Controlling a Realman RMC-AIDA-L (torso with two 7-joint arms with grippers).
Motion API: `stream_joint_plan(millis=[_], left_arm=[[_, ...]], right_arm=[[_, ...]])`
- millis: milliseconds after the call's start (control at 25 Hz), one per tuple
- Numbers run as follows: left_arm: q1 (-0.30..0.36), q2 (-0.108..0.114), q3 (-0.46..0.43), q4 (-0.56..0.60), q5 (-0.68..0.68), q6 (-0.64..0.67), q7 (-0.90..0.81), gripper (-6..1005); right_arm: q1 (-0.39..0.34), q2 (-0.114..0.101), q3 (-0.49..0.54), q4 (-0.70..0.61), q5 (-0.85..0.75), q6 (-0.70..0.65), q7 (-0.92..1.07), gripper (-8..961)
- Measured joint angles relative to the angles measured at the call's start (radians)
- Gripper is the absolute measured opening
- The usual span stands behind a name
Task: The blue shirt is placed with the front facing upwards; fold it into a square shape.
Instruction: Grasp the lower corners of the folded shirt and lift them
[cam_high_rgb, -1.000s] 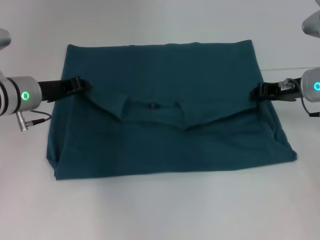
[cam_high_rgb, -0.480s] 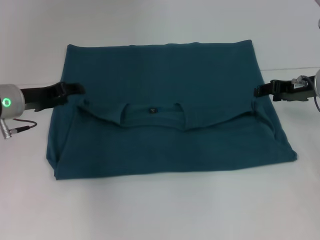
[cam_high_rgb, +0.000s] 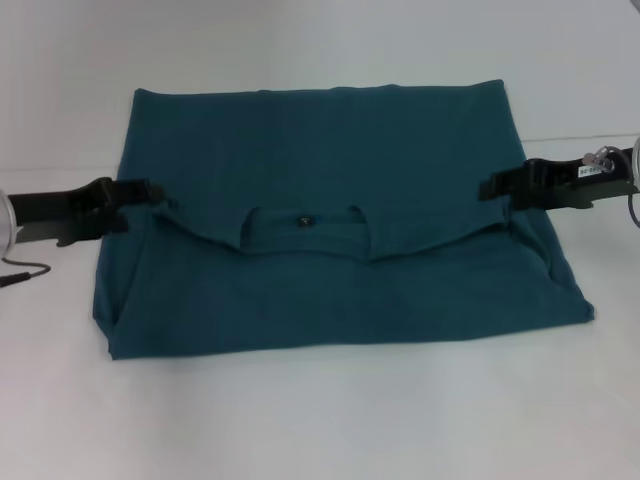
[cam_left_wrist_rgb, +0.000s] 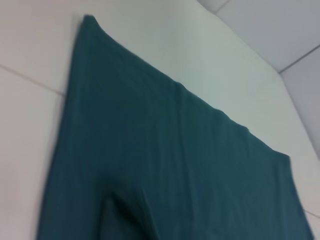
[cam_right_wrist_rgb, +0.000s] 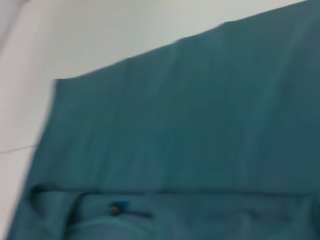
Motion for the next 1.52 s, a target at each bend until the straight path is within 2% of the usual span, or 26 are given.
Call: stream_joint_plan(millis=[160, 320, 480, 640, 800, 1120, 1360, 1520], left_arm=[[0.033, 0.012, 0.000, 0.004, -0.052, 0.067, -0.001, 770], [0.078, 0.028, -0.002, 0.004, -0.104, 0.141, -0.001, 769], [0.121, 0.048, -0.002, 0.004, -0.135, 0.207, -0.002, 768], [0.153, 0.070, 0.000, -0.003, -0.134, 0.263, -0.005, 767], [0.189, 0.081, 0.006, -0.010, -0.126, 0.278, -0.023, 766], [0.208, 0.085, 0.001, -0.061, -0.107, 0.259, -0.044, 766], [0.180, 0.069, 0.014, -0.119, -0.106, 0.166, -0.029, 755], [0.168, 0.060, 0.056, -0.144, -0.106, 0.093, -0.013, 748]], right_arm=[[-0.021, -0.008, 0.000, 0.000, 0.143, -0.111, -0.065, 615], [-0.033, -0.014, 0.000, 0.006, 0.212, -0.227, -0.107, 613], [-0.035, -0.022, 0.000, 0.006, 0.217, -0.306, -0.110, 612], [-0.027, -0.049, -0.010, 0.007, 0.192, -0.343, -0.069, 611], [-0.006, -0.069, -0.012, -0.004, 0.115, -0.343, 0.003, 610], [0.016, -0.075, -0.011, -0.001, 0.086, -0.307, 0.016, 607], [0.018, -0.073, -0.009, 0.001, 0.086, -0.302, 0.016, 606], [0.014, -0.073, -0.006, 0.003, 0.086, -0.301, 0.014, 604]])
